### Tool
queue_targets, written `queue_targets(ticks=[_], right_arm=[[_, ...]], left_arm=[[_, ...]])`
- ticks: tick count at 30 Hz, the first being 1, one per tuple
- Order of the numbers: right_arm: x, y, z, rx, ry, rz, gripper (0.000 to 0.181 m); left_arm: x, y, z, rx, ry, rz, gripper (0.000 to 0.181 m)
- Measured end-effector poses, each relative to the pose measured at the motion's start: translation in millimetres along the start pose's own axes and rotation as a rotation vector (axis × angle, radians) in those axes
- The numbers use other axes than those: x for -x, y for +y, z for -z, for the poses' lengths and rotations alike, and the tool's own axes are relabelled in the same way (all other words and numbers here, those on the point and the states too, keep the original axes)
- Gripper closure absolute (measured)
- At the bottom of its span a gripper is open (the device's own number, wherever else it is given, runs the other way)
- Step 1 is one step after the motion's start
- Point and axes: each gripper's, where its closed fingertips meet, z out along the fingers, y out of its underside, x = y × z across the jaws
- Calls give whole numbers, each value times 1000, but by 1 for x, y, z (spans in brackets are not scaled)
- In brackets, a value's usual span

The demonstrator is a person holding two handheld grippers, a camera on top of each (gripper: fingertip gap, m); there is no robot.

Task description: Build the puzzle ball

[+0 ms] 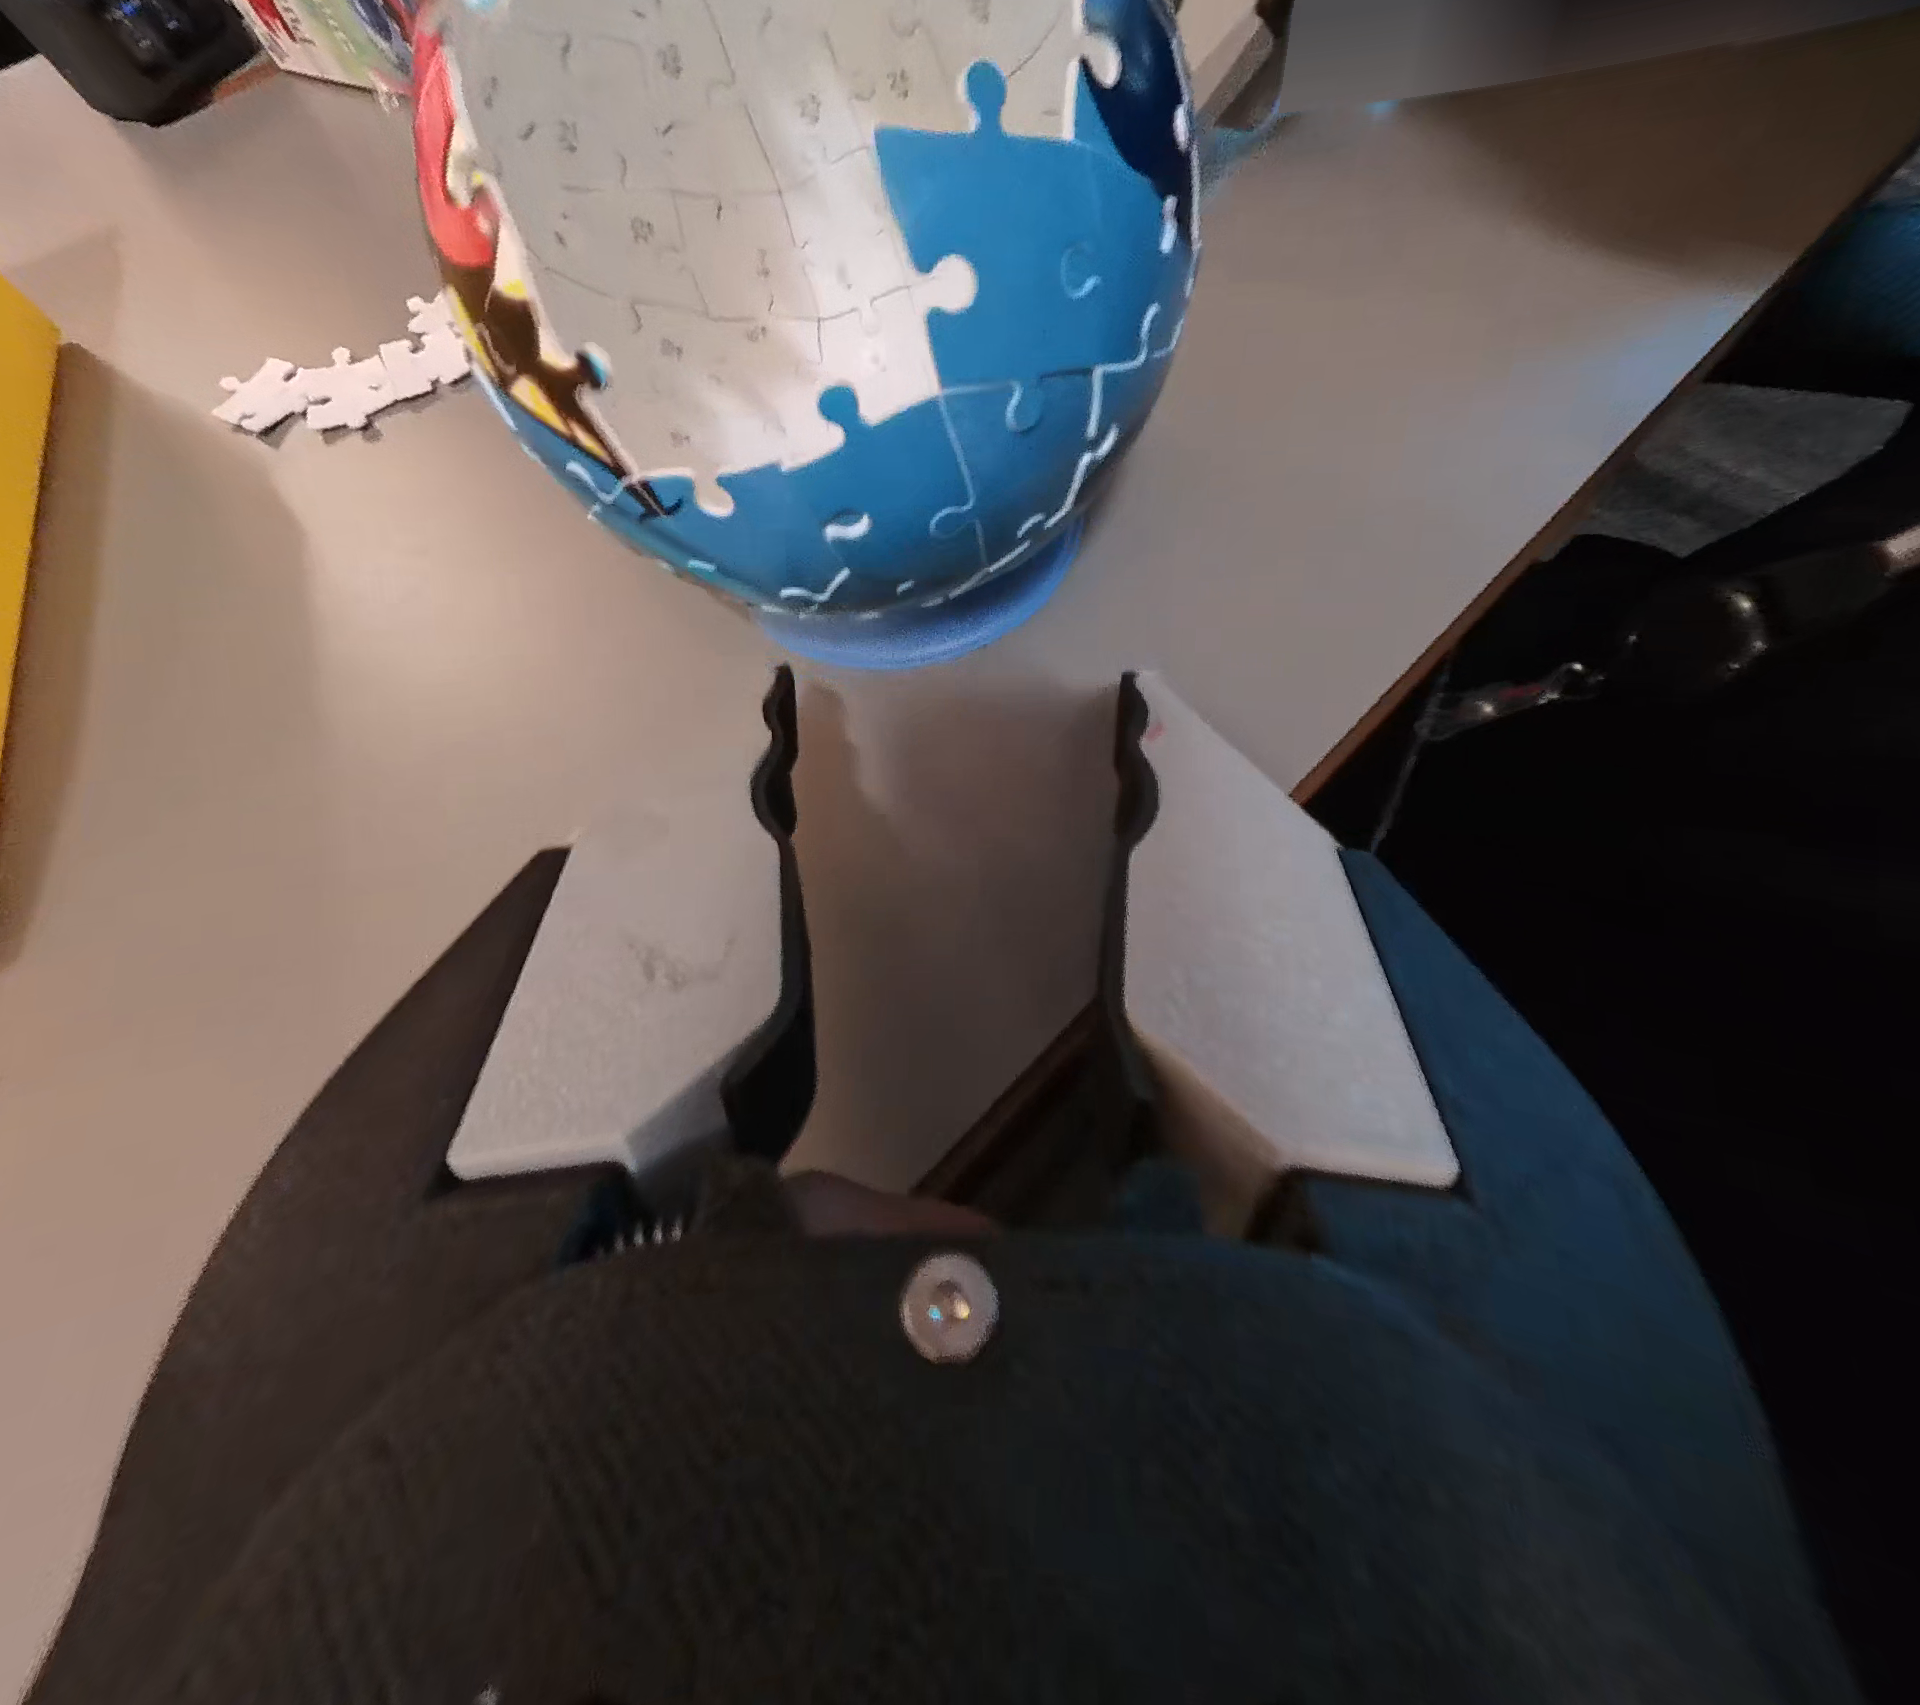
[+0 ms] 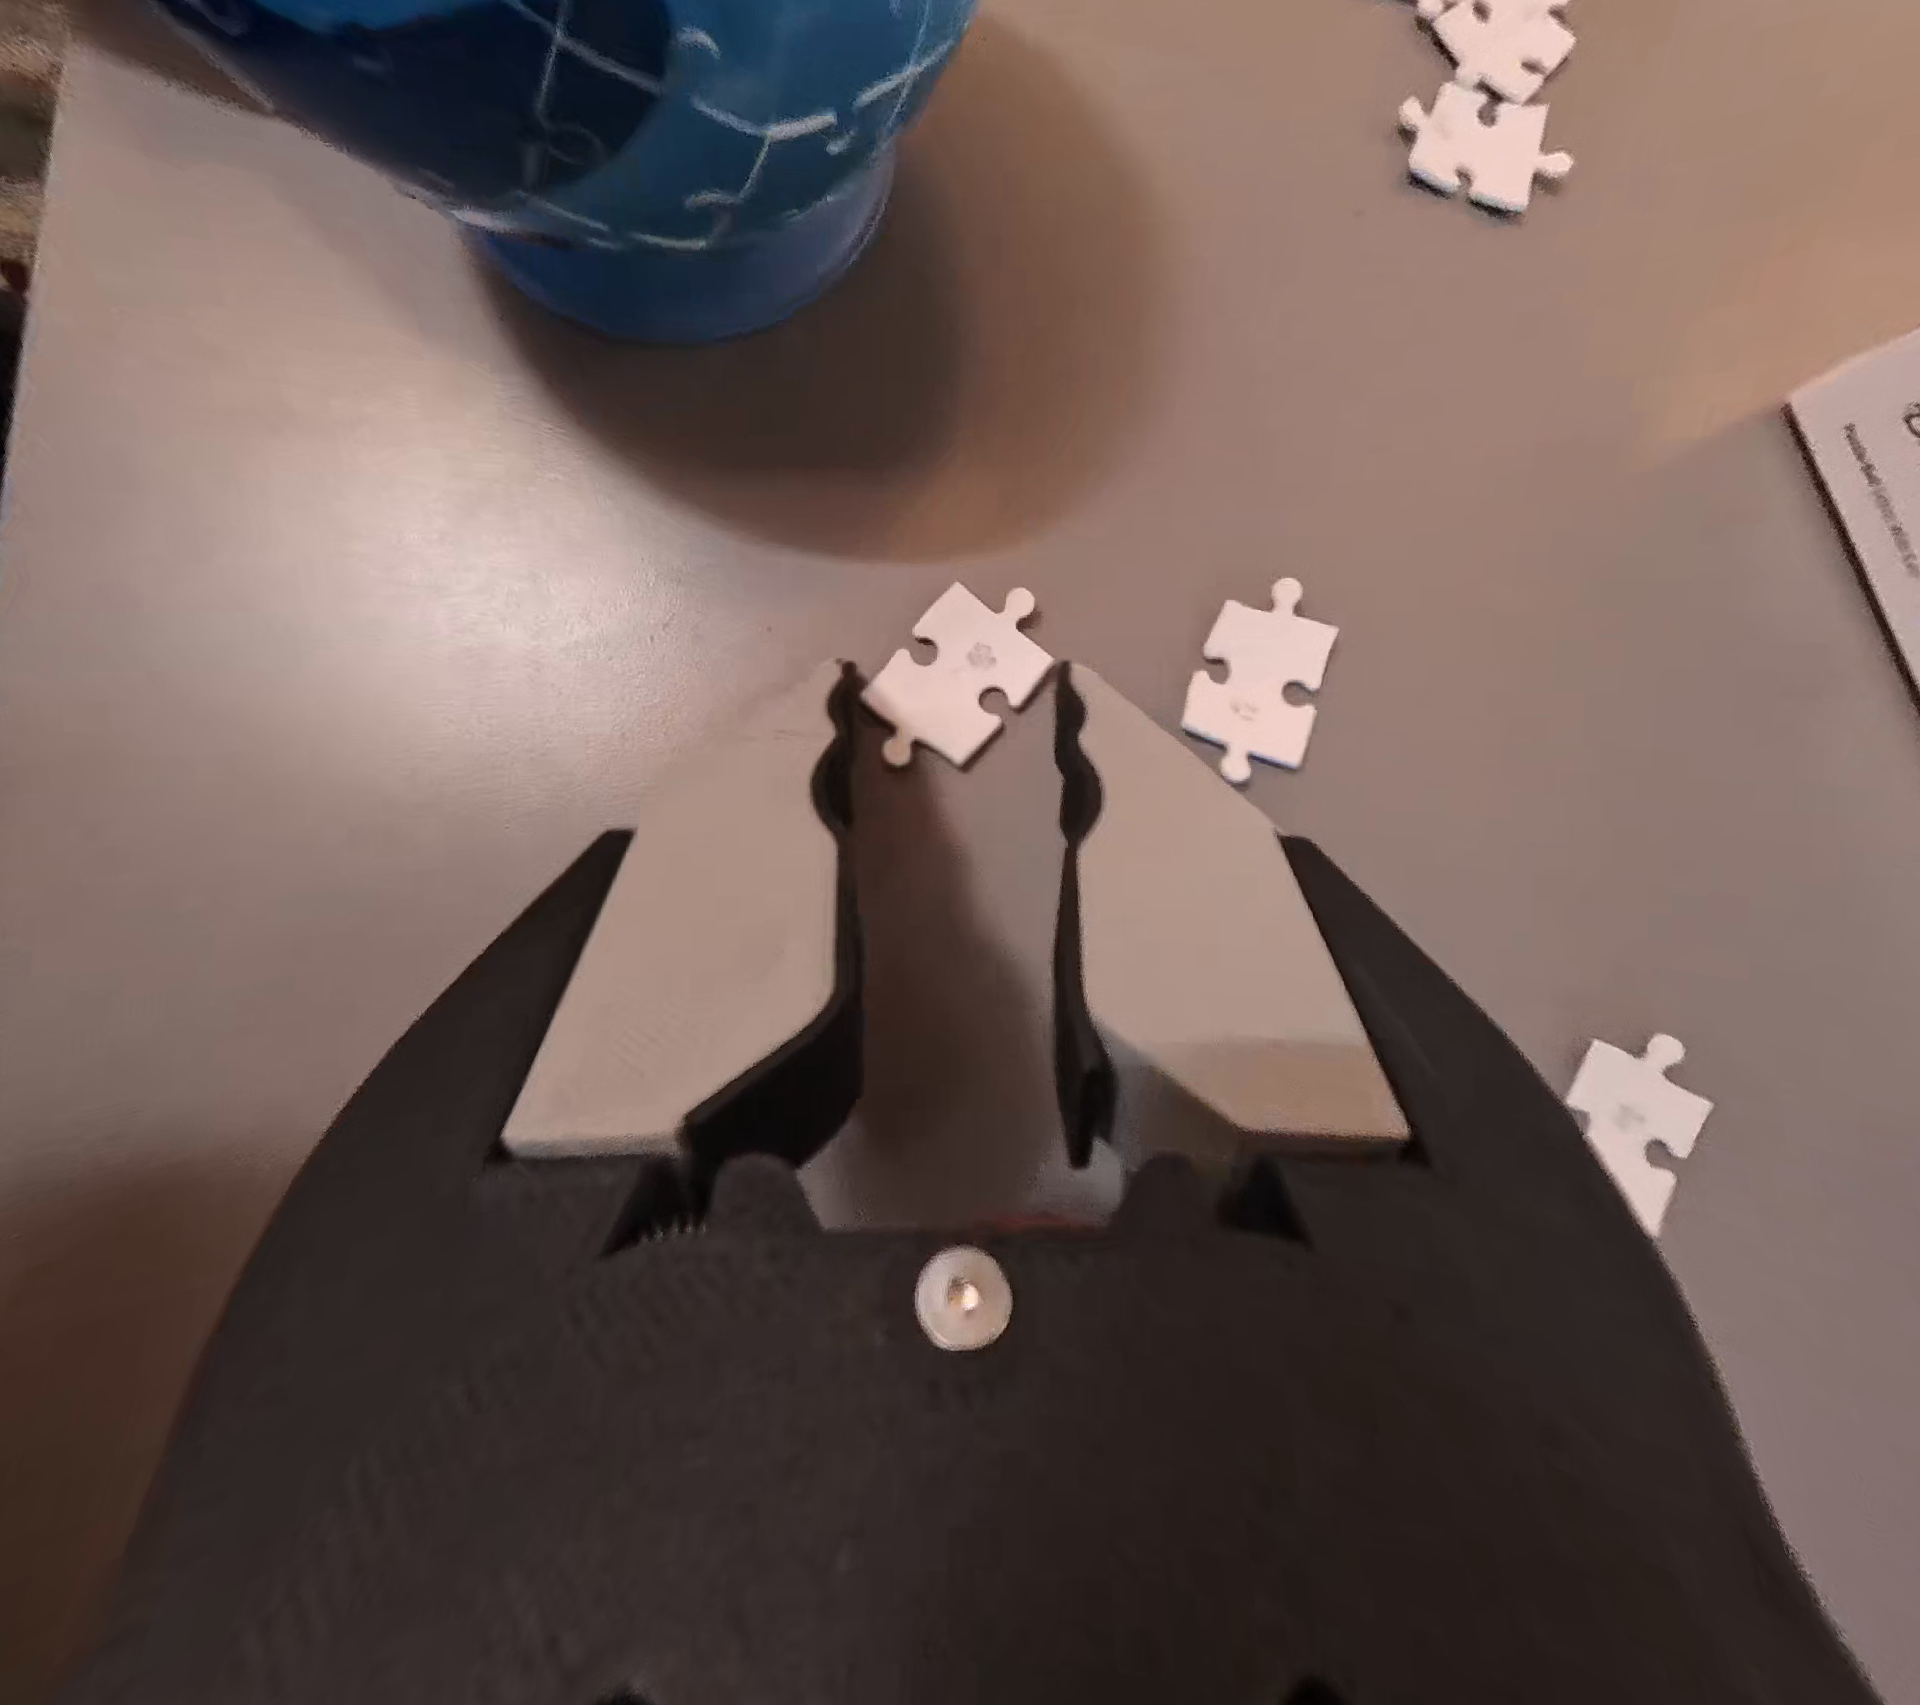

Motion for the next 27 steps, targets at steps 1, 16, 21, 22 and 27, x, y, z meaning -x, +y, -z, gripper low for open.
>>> queue_targets(ticks=[1,16,21,22,27], right_arm=[[0,0,-1,5,4,-10,154],[-23,8,16,-92,2,-165,181],[-19,1,25,-162,-61,-196,150],[-19,2,24,-153,-59,-178,144],[-16,6,9,-84,-13,-62,142]], left_arm=[[1,2,2,3,-6,3,121],[0,-11,34,-43,-47,-16,127],[-7,-7,35,-48,-40,-9,127],[-9,-6,35,-45,-40,-12,127],[-19,-3,34,-44,-33,-21,128]])
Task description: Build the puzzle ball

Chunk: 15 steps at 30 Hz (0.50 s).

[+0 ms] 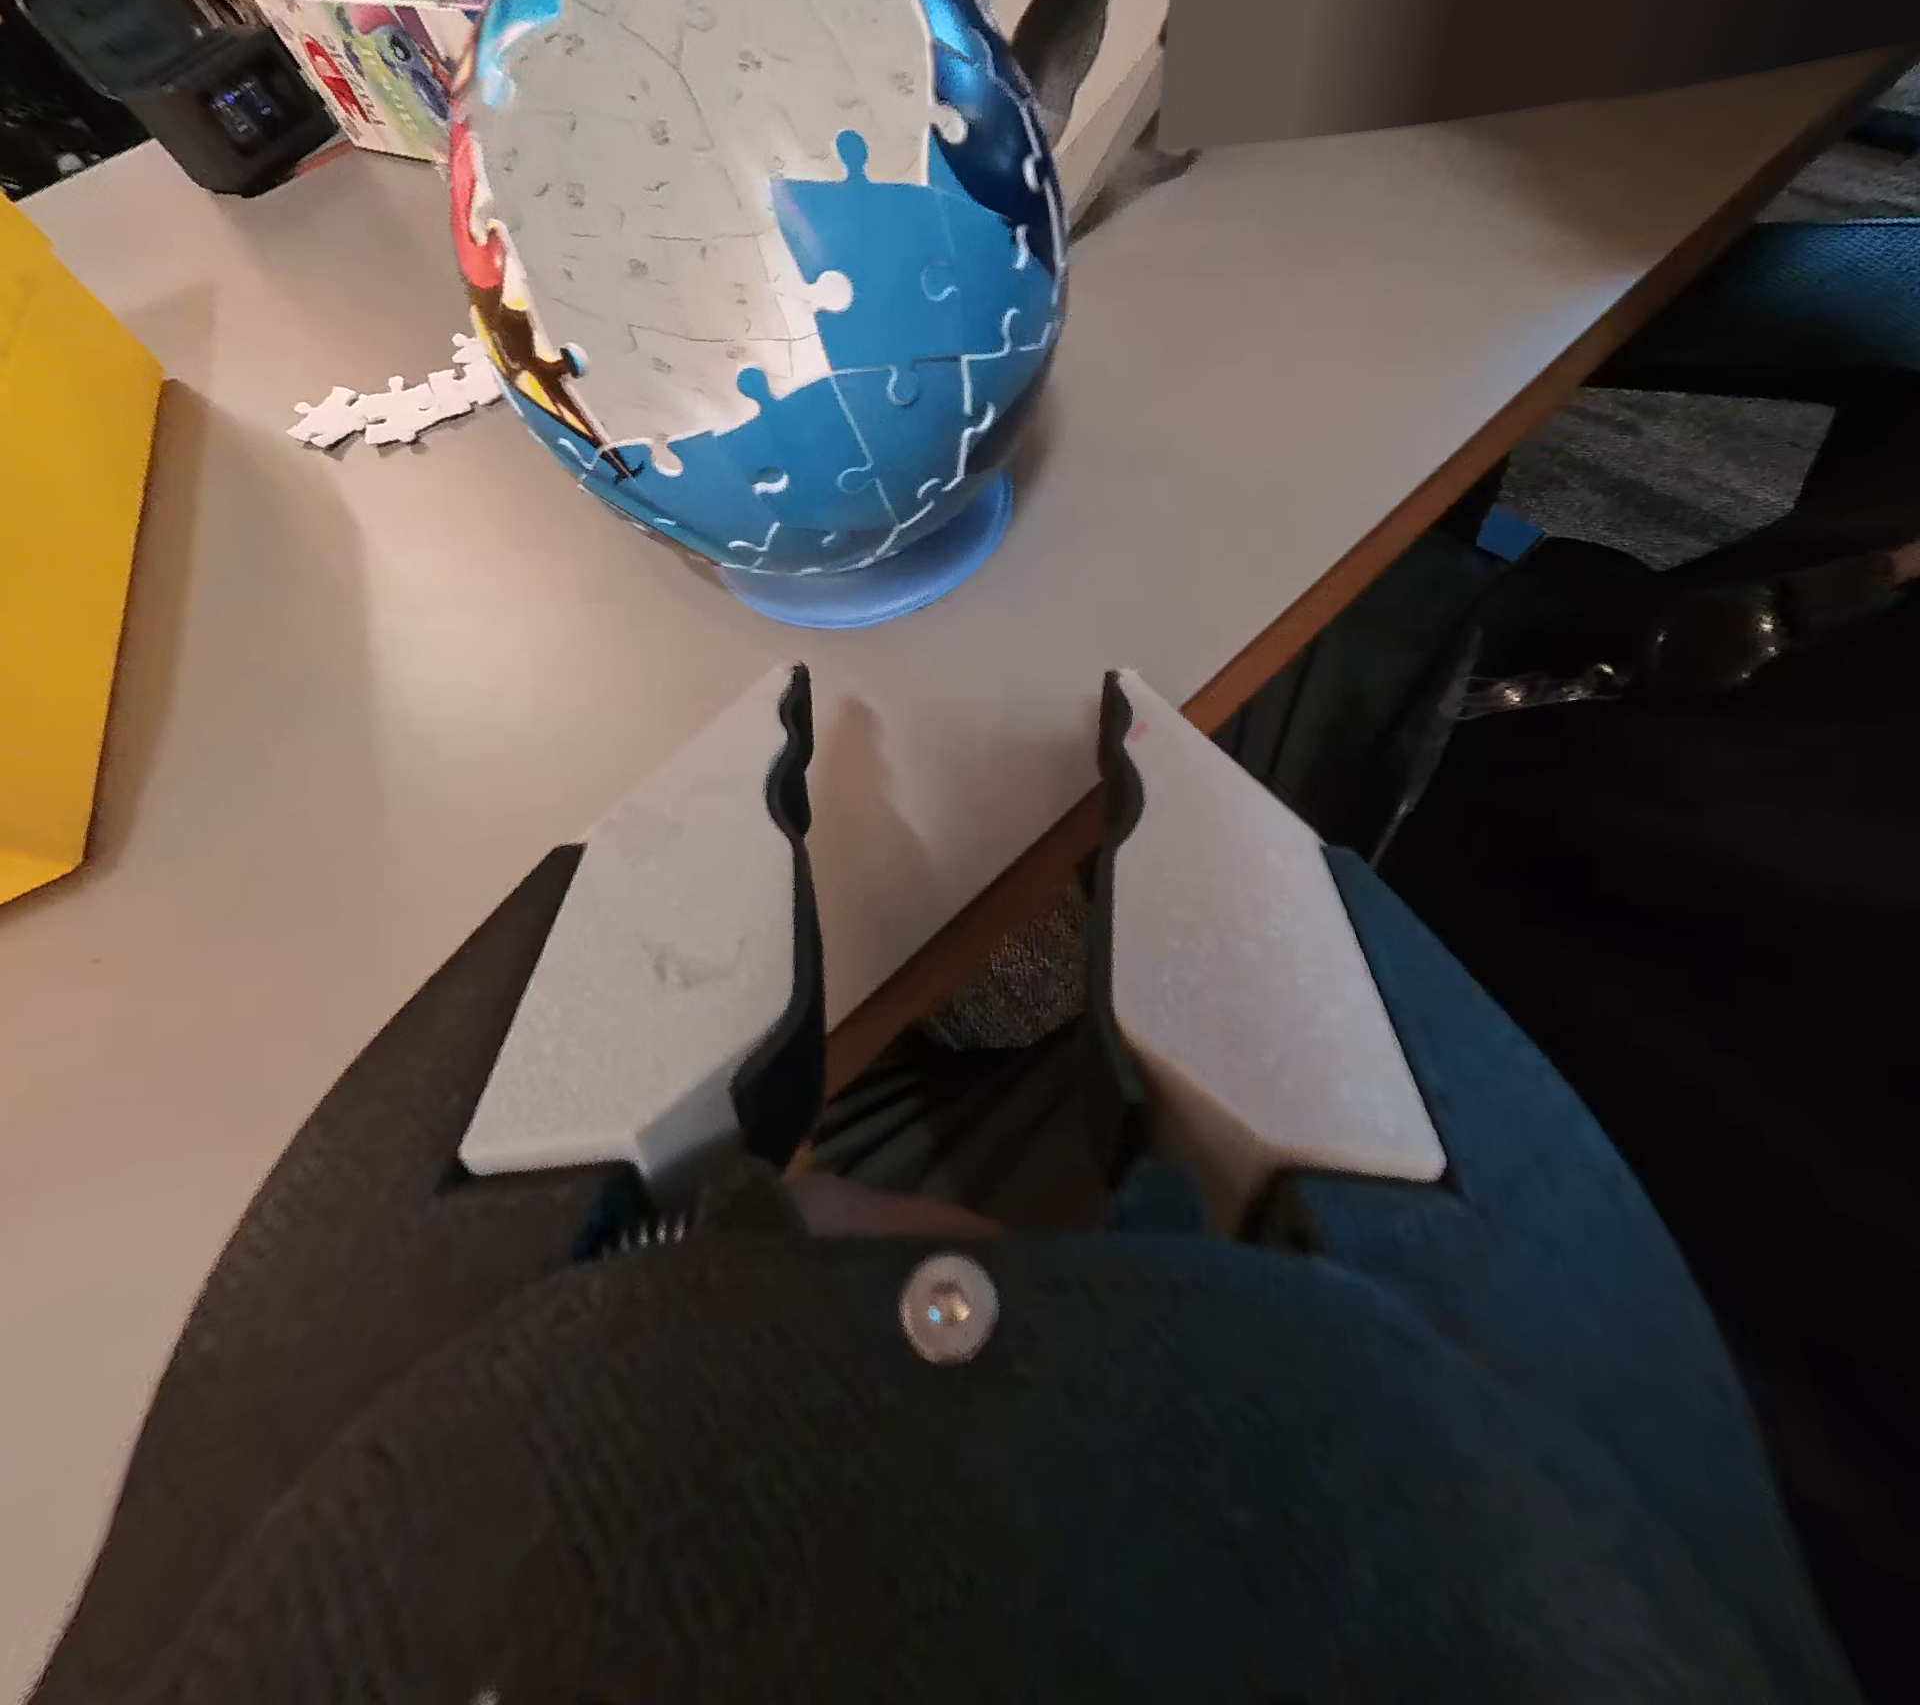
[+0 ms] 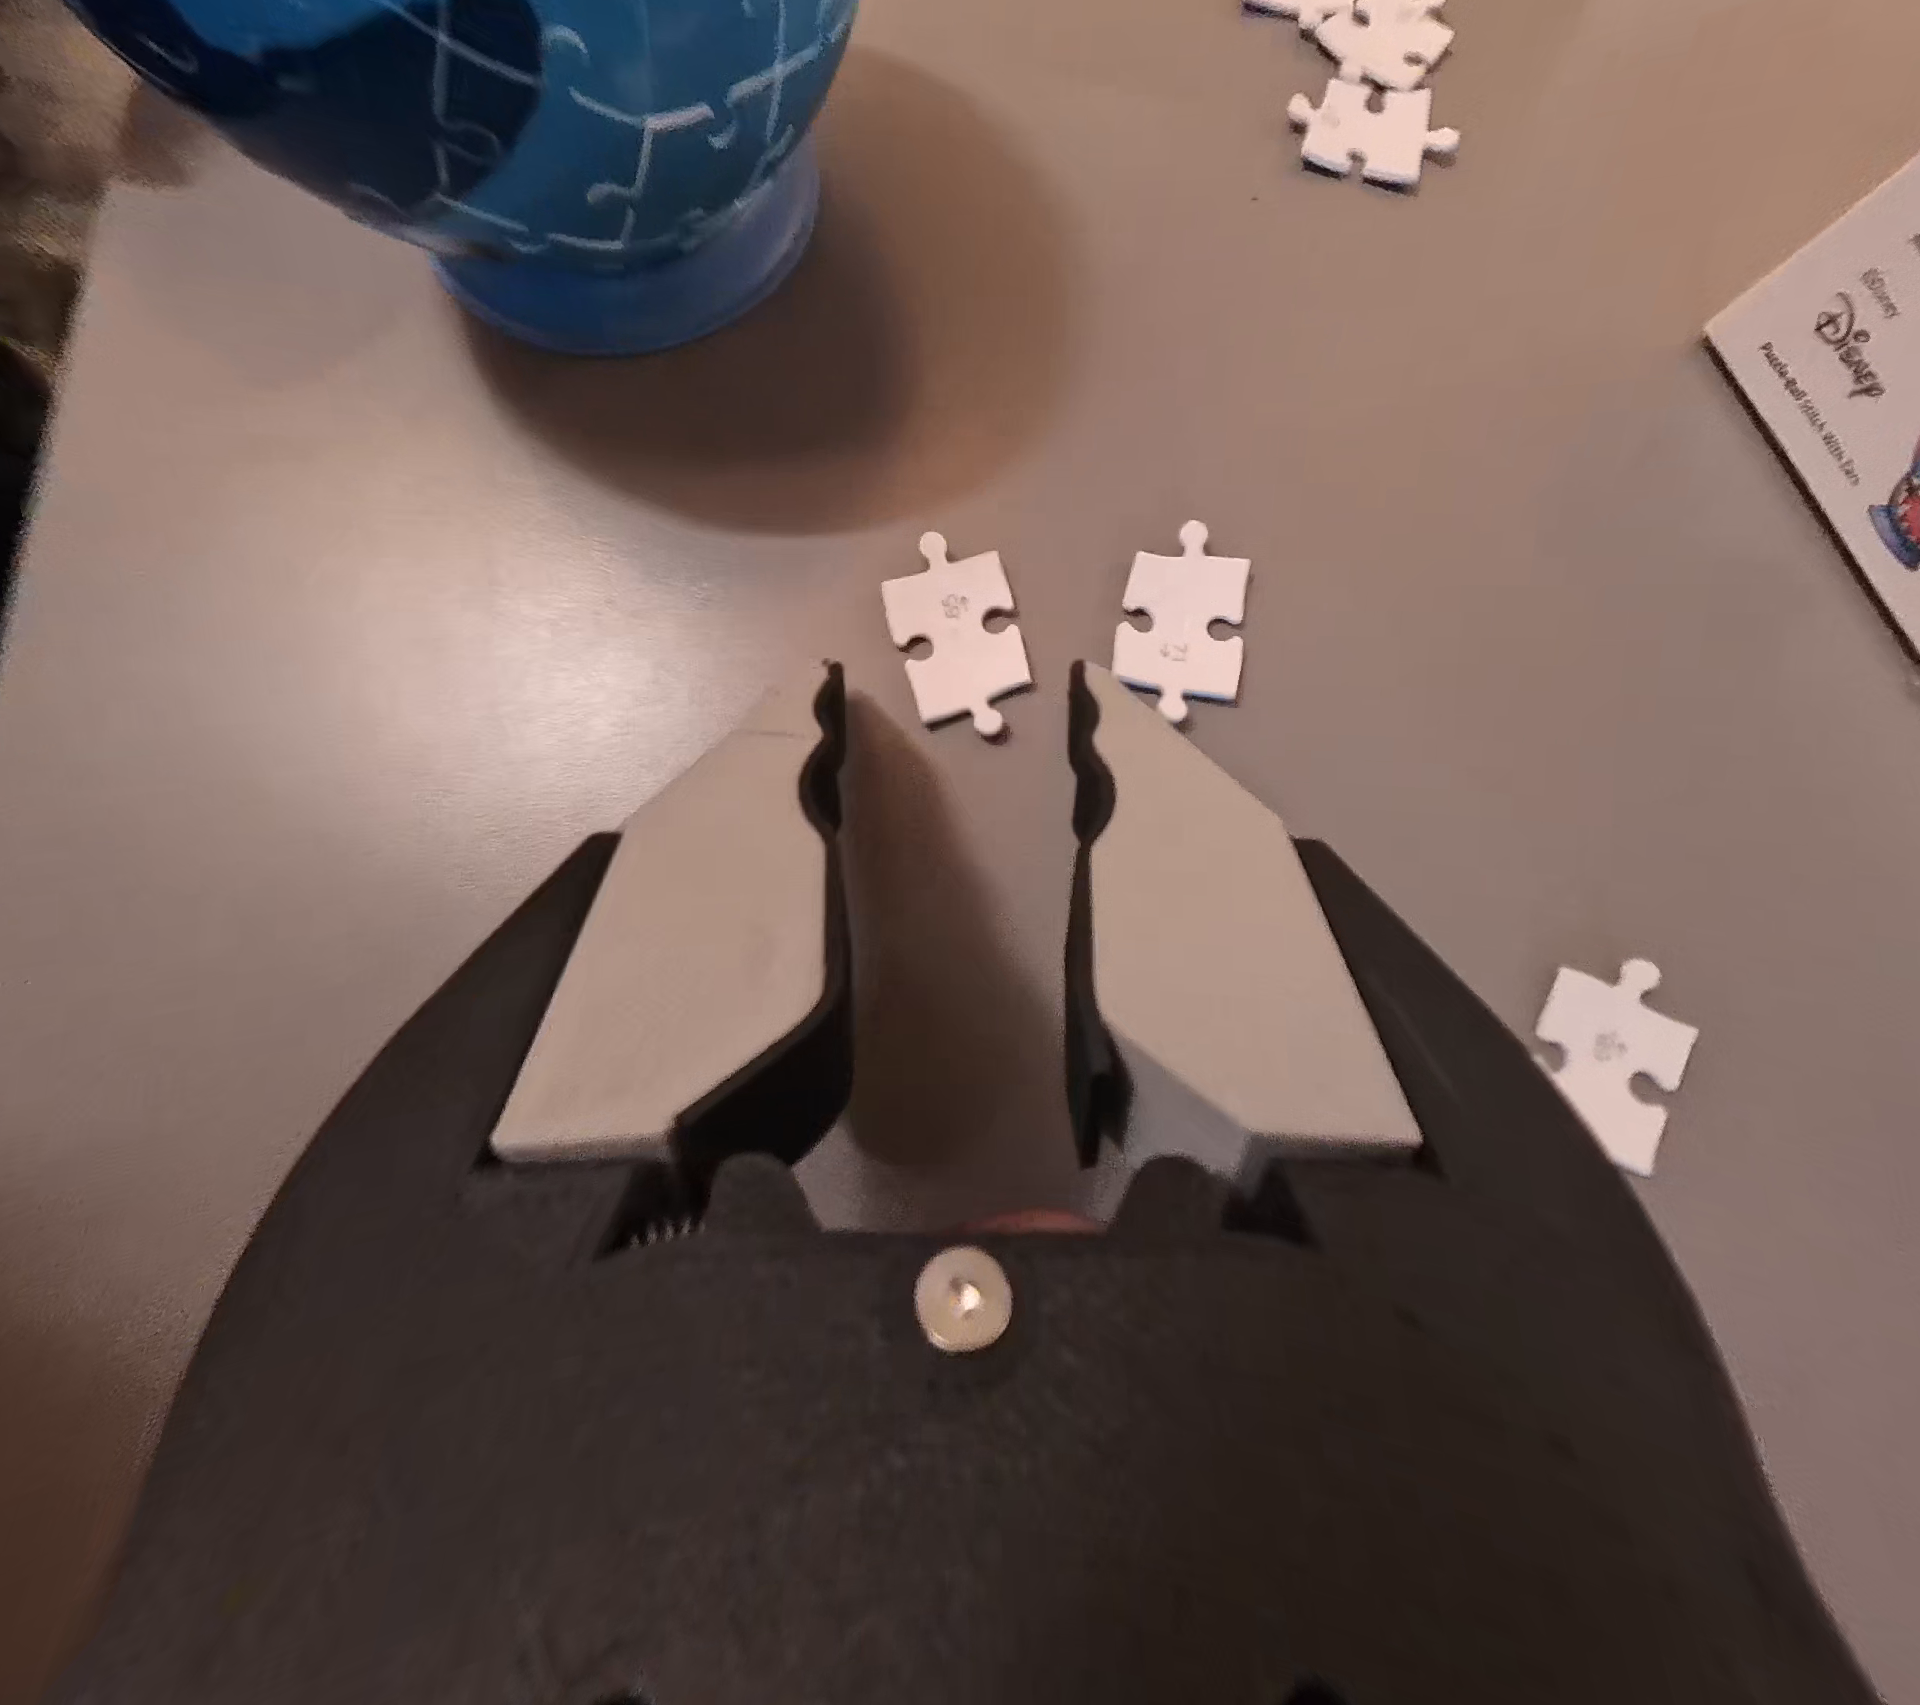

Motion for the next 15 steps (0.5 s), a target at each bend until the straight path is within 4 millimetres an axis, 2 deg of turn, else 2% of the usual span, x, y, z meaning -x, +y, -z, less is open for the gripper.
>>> queue_targets(ticks=[4,5,6,15], right_arm=[[-4,-5,-9,16,18,73,138],[0,-5,-10,13,-24,69,144],[5,-5,-11,4,-70,58,158],[1,0,-3,-13,2,28,159]], left_arm=[[-9,0,3,-5,6,-8,128],[-11,-1,4,-6,5,-11,128],[-14,-1,5,-8,6,-12,128],[-40,-1,5,-60,19,35,131]])
